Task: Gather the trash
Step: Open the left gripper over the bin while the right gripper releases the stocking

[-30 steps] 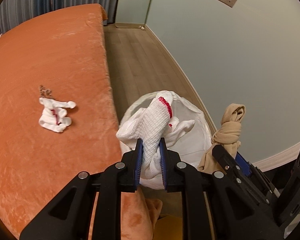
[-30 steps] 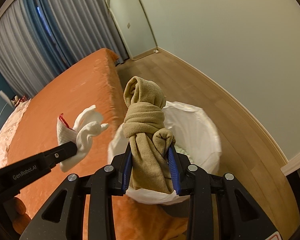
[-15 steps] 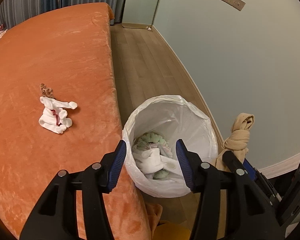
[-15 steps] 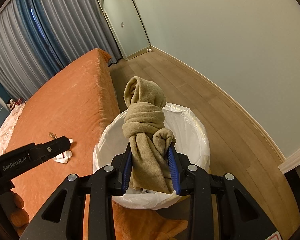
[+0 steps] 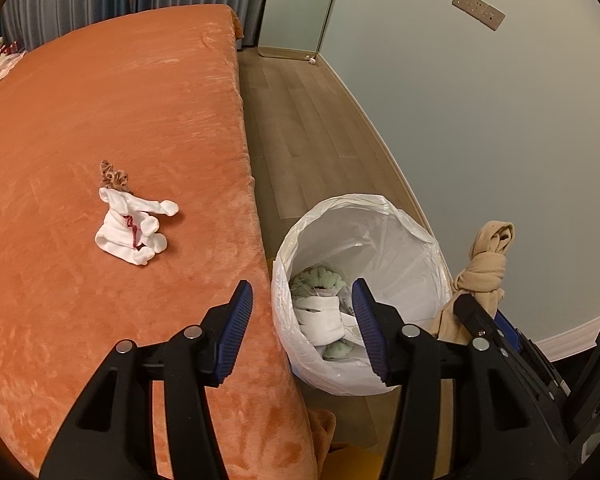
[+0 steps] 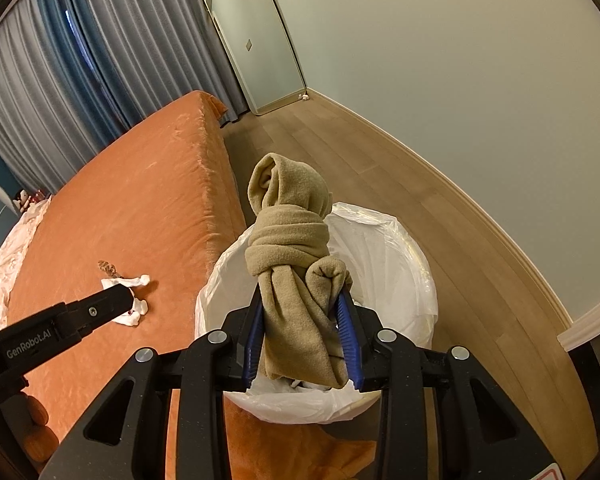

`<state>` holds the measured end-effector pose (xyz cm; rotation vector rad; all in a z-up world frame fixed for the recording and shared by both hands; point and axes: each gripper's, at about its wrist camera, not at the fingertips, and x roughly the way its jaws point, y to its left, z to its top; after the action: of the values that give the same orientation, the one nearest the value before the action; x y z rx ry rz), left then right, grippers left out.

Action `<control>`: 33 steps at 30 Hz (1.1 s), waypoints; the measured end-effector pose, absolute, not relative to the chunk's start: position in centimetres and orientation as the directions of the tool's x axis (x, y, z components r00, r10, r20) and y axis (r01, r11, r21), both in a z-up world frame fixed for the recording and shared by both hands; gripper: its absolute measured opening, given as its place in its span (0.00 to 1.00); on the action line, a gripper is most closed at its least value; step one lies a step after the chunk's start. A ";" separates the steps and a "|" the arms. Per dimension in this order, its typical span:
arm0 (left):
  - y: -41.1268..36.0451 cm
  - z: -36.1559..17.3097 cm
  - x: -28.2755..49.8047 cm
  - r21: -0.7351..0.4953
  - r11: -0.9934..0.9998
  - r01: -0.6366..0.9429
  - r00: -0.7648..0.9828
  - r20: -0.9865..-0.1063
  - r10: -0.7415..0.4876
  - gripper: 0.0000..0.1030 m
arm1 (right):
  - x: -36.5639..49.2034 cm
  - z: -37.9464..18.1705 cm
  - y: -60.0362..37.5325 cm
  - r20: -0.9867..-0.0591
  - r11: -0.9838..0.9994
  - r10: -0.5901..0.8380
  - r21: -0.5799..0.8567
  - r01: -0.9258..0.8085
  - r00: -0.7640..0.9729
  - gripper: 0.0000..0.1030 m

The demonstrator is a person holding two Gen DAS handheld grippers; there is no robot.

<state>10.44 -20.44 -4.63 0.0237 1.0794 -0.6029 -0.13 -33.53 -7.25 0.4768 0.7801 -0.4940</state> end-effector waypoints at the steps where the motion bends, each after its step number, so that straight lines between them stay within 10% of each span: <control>1: -20.3 -4.7 10.5 -0.267 0.842 0.468 0.330 -0.831 -0.447 0.49 | 0.0 -7.2 -33.4 -0.755 0.786 -0.242 0.216 0.580 0.609 0.35; 7: -19.2 -5.0 11.1 -0.264 0.856 0.444 0.340 -0.835 -0.434 0.55 | 0.1 -7.0 -33.1 -0.742 0.789 -0.258 0.207 0.578 0.618 0.54; 33: -13.7 -7.1 13.7 -0.250 0.913 0.322 0.362 -0.858 -0.363 0.66 | 3.4 -7.7 -28.5 -0.767 0.845 -0.223 0.156 0.511 0.602 0.56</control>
<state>13.67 -13.73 -7.07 -0.0409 1.1159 -0.4414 3.37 -28.47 -7.72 0.3823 0.8224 -0.4373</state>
